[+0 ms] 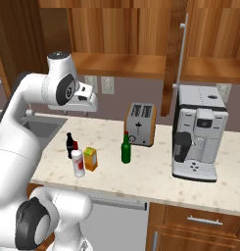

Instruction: Sort all alcoholic drinks to one cabinet, and non-alcoholic drinks to the other.

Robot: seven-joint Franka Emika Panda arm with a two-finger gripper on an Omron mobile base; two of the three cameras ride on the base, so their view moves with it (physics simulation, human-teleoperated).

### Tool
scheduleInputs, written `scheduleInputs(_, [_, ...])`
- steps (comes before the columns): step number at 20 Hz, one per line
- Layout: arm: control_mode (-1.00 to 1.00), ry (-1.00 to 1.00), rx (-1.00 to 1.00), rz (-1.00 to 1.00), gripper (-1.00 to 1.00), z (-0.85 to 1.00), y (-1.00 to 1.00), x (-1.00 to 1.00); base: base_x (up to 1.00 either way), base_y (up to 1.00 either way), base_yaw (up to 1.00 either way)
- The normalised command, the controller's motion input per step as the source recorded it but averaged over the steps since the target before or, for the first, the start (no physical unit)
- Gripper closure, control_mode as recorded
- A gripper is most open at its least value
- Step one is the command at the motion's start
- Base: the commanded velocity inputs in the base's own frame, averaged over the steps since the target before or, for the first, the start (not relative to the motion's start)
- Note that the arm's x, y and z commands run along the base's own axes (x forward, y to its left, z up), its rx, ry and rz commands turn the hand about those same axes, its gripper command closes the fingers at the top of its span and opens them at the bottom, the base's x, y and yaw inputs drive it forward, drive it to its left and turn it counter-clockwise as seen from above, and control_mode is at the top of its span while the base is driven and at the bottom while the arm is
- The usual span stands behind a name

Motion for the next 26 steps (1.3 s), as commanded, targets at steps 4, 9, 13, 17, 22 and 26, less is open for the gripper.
scheduleInputs(4, [-1.00, 0.00, 0.00, 0.00, -1.00, -0.15, -0.01, -0.17, 0.00, 0.00, 0.00])
scheduleInputs(9, [-1.00, -0.20, -0.26, -0.05, -1.00, -0.48, 0.27, -0.64, 0.00, 0.00, 0.00])
scheduleInputs(13, [-1.00, -0.24, -0.12, -0.03, -1.00, -0.68, 0.10, -0.86, 0.00, 0.00, 0.00])
scheduleInputs(17, [-1.00, -0.02, 0.01, -0.07, -1.00, -0.70, 0.01, -0.53, 0.00, 0.00, 0.00])
scheduleInputs(22, [-1.00, 0.03, 0.01, -0.05, -1.00, -0.73, 0.06, -0.07, 0.00, 0.00, 0.00])
scheduleInputs(26, [-1.00, 0.01, 0.01, -0.05, -1.00, -0.41, 0.09, 0.06, 0.00, 0.00, 0.00])
